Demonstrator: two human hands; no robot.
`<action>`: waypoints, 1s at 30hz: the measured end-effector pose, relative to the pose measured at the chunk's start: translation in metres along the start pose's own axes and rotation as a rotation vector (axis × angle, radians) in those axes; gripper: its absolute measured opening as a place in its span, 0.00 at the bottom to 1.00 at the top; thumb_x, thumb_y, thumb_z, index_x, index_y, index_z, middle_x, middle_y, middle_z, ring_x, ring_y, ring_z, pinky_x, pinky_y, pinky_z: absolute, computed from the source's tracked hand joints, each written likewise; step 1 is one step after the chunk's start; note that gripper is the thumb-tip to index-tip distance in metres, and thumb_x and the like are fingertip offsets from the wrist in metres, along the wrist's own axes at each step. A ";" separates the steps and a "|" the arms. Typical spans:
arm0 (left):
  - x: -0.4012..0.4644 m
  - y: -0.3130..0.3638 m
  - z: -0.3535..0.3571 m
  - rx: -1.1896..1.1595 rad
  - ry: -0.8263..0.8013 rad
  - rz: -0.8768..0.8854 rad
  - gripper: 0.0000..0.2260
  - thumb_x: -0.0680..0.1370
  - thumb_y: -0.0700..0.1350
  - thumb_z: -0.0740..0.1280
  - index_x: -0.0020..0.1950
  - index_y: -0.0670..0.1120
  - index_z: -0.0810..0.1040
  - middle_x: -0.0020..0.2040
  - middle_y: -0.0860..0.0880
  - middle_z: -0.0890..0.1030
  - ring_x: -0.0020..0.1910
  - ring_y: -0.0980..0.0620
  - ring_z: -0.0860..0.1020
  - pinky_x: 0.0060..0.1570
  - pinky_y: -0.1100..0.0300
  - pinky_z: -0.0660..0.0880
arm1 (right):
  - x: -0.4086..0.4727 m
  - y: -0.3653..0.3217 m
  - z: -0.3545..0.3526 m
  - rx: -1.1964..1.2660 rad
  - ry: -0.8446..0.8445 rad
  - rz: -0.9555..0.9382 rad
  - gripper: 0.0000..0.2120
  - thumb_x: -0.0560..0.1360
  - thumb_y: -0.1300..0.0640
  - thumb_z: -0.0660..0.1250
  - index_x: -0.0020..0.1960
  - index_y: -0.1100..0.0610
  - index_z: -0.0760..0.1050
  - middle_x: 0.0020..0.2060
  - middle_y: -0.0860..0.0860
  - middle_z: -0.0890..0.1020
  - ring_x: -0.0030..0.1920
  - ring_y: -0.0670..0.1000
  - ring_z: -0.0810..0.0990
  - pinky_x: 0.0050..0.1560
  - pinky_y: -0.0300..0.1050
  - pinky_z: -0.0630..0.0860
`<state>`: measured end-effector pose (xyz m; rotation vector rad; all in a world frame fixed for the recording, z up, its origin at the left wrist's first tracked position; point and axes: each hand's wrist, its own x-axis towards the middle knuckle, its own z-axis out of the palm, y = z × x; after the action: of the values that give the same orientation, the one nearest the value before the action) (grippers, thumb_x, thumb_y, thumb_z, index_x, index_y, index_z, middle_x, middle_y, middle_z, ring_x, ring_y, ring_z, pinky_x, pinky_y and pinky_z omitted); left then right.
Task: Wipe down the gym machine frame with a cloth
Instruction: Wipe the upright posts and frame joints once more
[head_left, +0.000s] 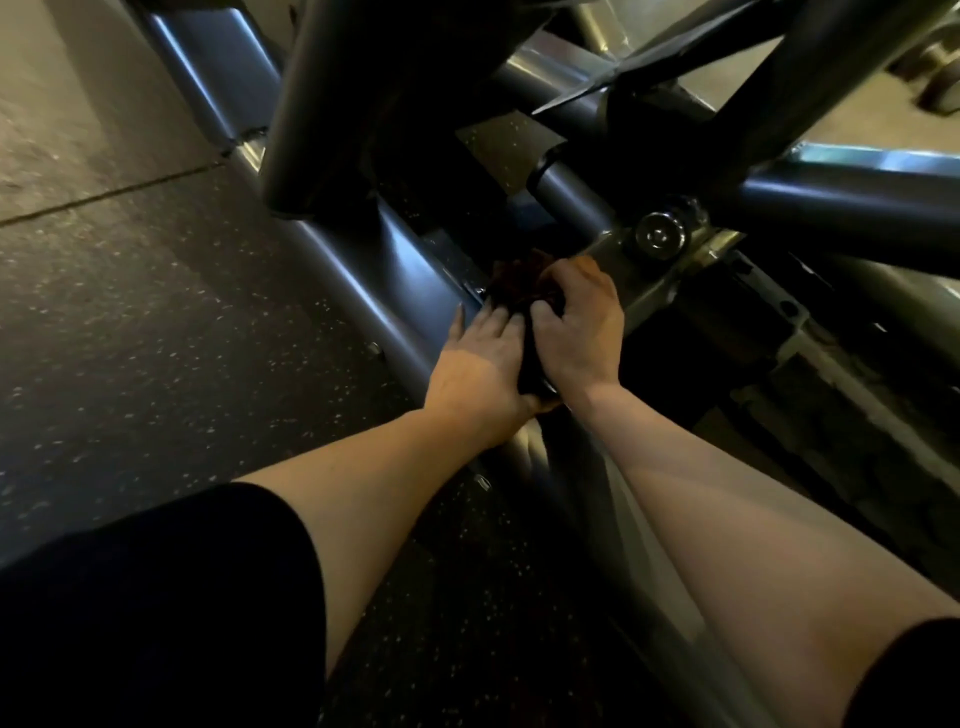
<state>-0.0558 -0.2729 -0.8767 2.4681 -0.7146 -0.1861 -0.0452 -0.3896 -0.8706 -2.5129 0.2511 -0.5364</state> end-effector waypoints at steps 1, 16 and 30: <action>-0.005 0.002 -0.001 -0.040 0.044 0.010 0.31 0.73 0.54 0.71 0.73 0.45 0.66 0.71 0.47 0.68 0.75 0.49 0.59 0.76 0.50 0.42 | -0.005 -0.002 -0.003 0.010 0.009 0.031 0.03 0.73 0.61 0.62 0.43 0.54 0.73 0.45 0.49 0.75 0.51 0.54 0.74 0.50 0.44 0.69; -0.062 0.080 -0.052 -0.215 -0.374 0.197 0.09 0.77 0.45 0.68 0.56 0.46 0.77 0.56 0.49 0.76 0.55 0.49 0.76 0.56 0.56 0.73 | -0.086 -0.042 -0.148 0.191 0.008 0.687 0.10 0.76 0.65 0.62 0.40 0.52 0.73 0.38 0.49 0.75 0.39 0.48 0.75 0.35 0.35 0.72; -0.162 0.265 -0.029 -0.353 -0.762 0.729 0.16 0.77 0.47 0.67 0.65 0.48 0.74 0.61 0.49 0.76 0.59 0.49 0.75 0.60 0.53 0.73 | -0.319 -0.074 -0.343 -0.043 -0.052 1.174 0.11 0.70 0.69 0.70 0.47 0.54 0.79 0.43 0.52 0.84 0.46 0.51 0.82 0.53 0.51 0.78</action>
<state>-0.3051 -0.3597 -0.7103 1.6244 -1.6668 -0.8937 -0.4741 -0.4023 -0.6689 -1.9336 1.5560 0.0308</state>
